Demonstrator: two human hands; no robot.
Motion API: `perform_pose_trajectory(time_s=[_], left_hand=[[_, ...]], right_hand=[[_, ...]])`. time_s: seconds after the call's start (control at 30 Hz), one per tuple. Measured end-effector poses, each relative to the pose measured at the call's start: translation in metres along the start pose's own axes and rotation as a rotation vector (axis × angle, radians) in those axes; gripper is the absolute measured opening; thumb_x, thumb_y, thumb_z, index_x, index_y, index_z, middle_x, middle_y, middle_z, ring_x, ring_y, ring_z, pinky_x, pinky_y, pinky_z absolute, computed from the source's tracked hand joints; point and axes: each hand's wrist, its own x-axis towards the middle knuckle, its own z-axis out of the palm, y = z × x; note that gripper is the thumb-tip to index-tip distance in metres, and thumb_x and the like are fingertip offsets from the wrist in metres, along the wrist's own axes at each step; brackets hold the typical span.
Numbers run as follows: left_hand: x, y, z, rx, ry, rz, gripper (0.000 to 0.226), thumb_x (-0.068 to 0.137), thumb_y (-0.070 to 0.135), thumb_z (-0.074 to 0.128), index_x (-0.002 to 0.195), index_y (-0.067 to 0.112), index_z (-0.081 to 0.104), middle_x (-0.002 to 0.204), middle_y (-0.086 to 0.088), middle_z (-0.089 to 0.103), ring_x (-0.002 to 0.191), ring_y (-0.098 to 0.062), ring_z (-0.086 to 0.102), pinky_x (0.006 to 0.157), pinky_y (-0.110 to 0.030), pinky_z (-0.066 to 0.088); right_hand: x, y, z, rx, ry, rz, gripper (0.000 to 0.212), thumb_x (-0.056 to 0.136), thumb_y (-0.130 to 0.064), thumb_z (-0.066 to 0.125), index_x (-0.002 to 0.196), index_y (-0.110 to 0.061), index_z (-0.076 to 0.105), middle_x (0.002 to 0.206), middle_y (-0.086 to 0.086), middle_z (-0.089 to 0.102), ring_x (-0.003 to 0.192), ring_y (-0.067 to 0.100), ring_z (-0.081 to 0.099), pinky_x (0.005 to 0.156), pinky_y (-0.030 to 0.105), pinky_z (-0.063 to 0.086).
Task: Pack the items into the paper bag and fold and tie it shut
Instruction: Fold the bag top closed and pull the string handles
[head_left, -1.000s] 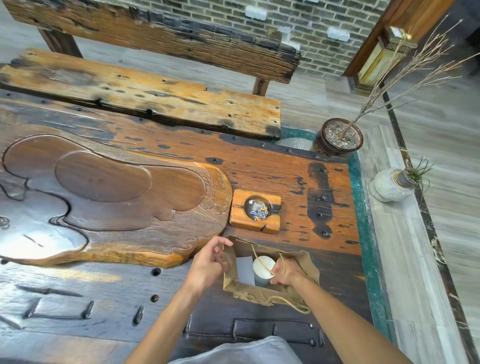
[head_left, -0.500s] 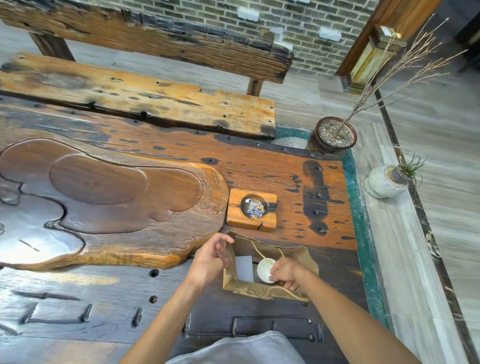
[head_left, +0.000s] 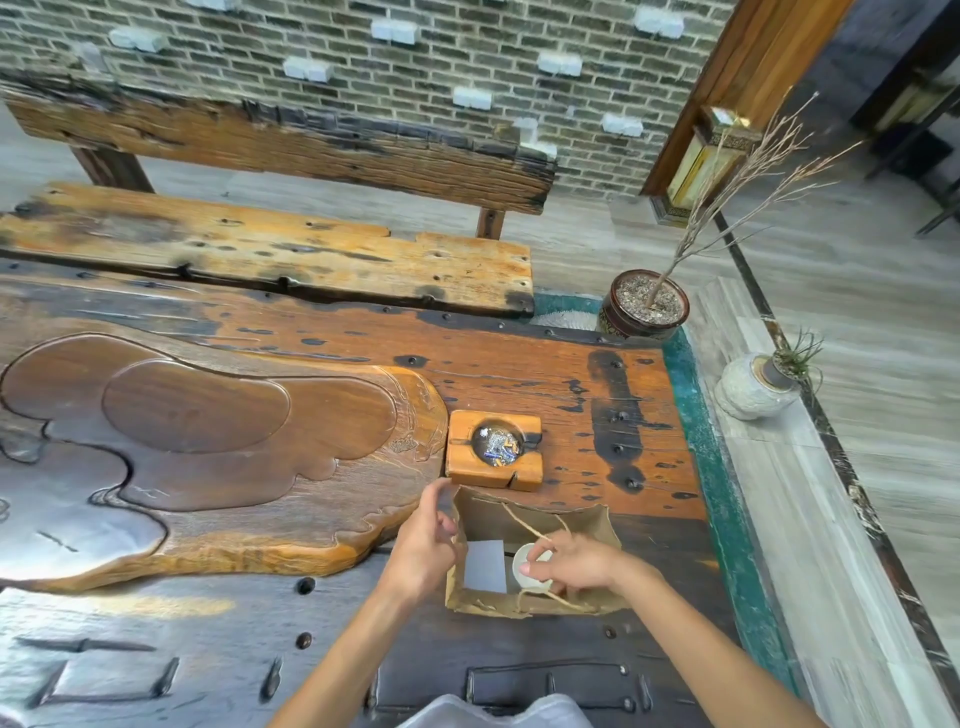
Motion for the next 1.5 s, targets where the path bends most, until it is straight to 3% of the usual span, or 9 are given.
perform_pose_trajectory(time_s=[0.1,0.23,0.43,0.67,0.83,1.0,1.13,1.33,1.5], left_hand=[[-0.002,0.006,0.001,0.035,-0.036,-0.007,0.066,0.082,0.005,0.067,0.139,0.025,0.04,0.085,-0.002,0.053,0.077,-0.012,0.054,0.078,-0.022,0.048],[0.002,0.014,-0.005,0.093,-0.087,-0.034,0.056,0.081,0.049,0.067,0.13,0.031,0.046,0.084,0.003,0.051,0.079,-0.013,0.054,0.076,-0.035,0.05],[0.014,0.023,-0.02,-0.01,-0.022,-0.074,0.026,0.093,0.047,0.054,0.111,0.03,0.058,0.085,0.004,0.059,0.078,-0.015,0.057,0.072,-0.033,0.046],[0.023,0.008,-0.024,-0.236,-0.002,-0.288,0.05,0.095,0.053,0.043,0.115,0.01,0.058,0.082,-0.007,0.058,0.062,-0.016,0.049,0.057,-0.025,0.039],[0.031,-0.007,-0.012,-0.212,-0.09,-0.518,0.069,0.087,0.074,0.026,0.116,0.022,0.06,0.105,-0.014,0.072,0.094,-0.028,0.065,0.085,-0.044,0.056],[0.03,-0.01,0.004,-0.323,-0.198,-0.603,0.058,0.085,0.078,0.02,0.124,0.042,0.044,0.115,-0.016,0.069,0.105,-0.032,0.061,0.091,-0.055,0.047],[0.036,-0.019,0.012,-0.387,-0.199,-0.615,0.065,0.086,0.077,0.022,0.128,0.035,0.05,0.102,-0.017,0.068,0.098,-0.031,0.059,0.1,-0.06,0.039],[0.039,-0.024,0.018,-0.348,-0.236,-0.618,0.061,0.094,0.06,0.038,0.146,0.028,0.035,0.134,-0.026,0.057,0.13,-0.037,0.048,0.106,-0.048,0.036],[0.043,-0.032,0.023,-0.31,-0.222,-0.627,0.047,0.098,0.04,0.047,0.14,0.02,0.043,0.117,-0.019,0.064,0.124,-0.032,0.053,0.101,-0.041,0.039]], right_hand=[[-0.03,-0.006,-0.01,0.004,0.007,-0.08,0.042,0.083,-0.062,0.057,0.112,-0.032,0.064,0.119,-0.005,0.068,0.103,0.01,0.07,0.099,0.035,0.051],[-0.061,-0.006,-0.024,-0.021,0.015,-0.137,0.06,0.071,-0.076,0.054,0.11,-0.033,0.068,0.108,-0.005,0.075,0.104,0.013,0.071,0.103,0.044,0.049],[-0.101,0.008,-0.054,0.066,0.012,-0.218,0.051,0.081,-0.068,0.056,0.102,-0.024,0.073,0.11,-0.01,0.074,0.098,0.003,0.072,0.098,0.036,0.054],[-0.079,0.057,-0.078,0.685,0.289,-0.159,0.044,0.093,-0.043,0.059,0.113,-0.004,0.066,0.1,0.012,0.078,0.101,0.03,0.073,0.096,0.049,0.055],[-0.034,0.088,-0.056,0.813,0.232,0.117,0.059,0.094,-0.061,0.043,0.121,-0.01,0.057,0.104,0.012,0.076,0.102,0.031,0.069,0.096,0.055,0.052],[-0.013,0.086,-0.039,0.912,0.107,0.22,0.067,0.093,-0.067,0.035,0.126,-0.012,0.053,0.105,0.016,0.07,0.106,0.032,0.064,0.098,0.064,0.045],[-0.004,0.082,-0.035,0.917,0.074,0.228,0.071,0.09,-0.071,0.037,0.127,-0.012,0.052,0.106,0.018,0.071,0.108,0.032,0.064,0.093,0.066,0.047],[0.007,0.077,-0.03,0.91,0.031,0.228,0.074,0.086,-0.073,0.043,0.13,-0.014,0.048,0.11,0.016,0.071,0.106,0.029,0.065,0.087,0.065,0.051],[0.011,0.069,-0.025,0.862,0.049,0.261,0.064,0.083,-0.072,0.051,0.121,-0.02,0.05,0.106,0.011,0.065,0.105,0.025,0.06,0.091,0.064,0.05]])
